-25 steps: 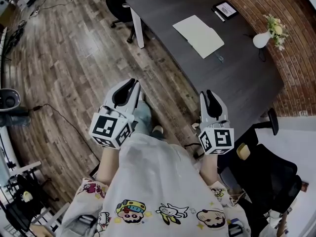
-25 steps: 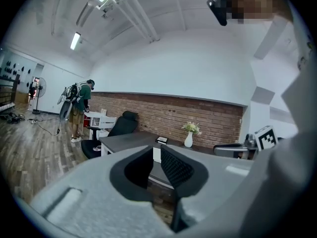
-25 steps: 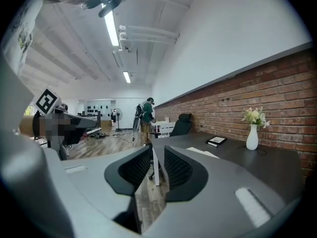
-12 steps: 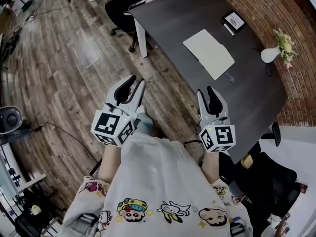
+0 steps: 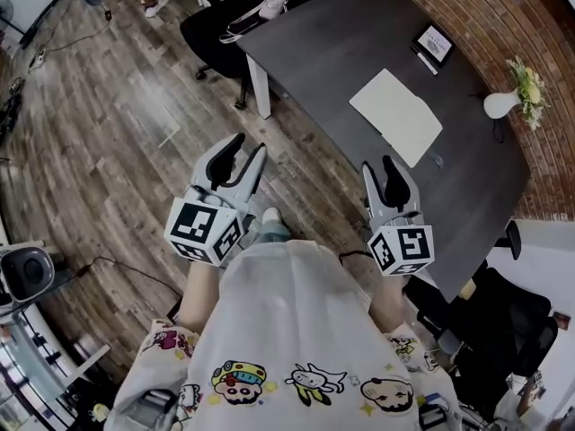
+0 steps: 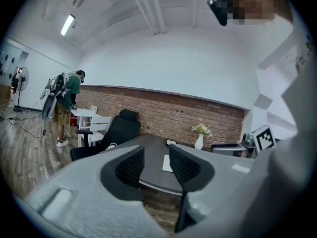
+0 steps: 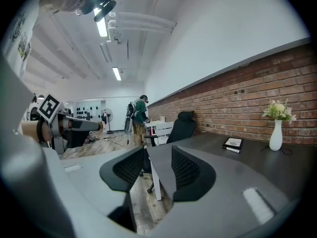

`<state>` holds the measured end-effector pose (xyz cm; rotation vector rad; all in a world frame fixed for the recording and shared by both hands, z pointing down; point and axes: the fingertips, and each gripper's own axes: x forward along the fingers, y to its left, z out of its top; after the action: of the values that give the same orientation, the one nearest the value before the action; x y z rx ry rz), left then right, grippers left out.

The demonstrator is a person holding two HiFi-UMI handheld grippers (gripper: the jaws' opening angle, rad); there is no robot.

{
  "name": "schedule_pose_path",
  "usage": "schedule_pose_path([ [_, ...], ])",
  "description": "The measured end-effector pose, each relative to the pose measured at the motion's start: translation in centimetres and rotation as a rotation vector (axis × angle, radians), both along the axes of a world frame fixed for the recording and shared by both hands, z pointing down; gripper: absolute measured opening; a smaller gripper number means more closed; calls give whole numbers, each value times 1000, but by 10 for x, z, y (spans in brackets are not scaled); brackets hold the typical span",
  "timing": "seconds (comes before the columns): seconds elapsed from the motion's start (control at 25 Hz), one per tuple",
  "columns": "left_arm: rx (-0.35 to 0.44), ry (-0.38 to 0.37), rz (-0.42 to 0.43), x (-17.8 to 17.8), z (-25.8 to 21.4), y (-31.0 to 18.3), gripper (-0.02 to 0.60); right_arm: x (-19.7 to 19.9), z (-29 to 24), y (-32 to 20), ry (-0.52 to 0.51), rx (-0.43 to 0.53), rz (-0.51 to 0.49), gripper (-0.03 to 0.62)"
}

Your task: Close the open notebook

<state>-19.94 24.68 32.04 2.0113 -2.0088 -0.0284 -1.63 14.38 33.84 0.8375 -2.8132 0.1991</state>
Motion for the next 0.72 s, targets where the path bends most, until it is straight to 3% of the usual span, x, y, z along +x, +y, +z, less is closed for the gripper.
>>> schedule_pose_path([
  [0.32,-39,37,57,-22,22,-11,172,-1,16,-11,23,-45,107,183],
  [0.72,-55,74,164,-15,39,-81,183,26,38,-65,35,-94,241,193],
])
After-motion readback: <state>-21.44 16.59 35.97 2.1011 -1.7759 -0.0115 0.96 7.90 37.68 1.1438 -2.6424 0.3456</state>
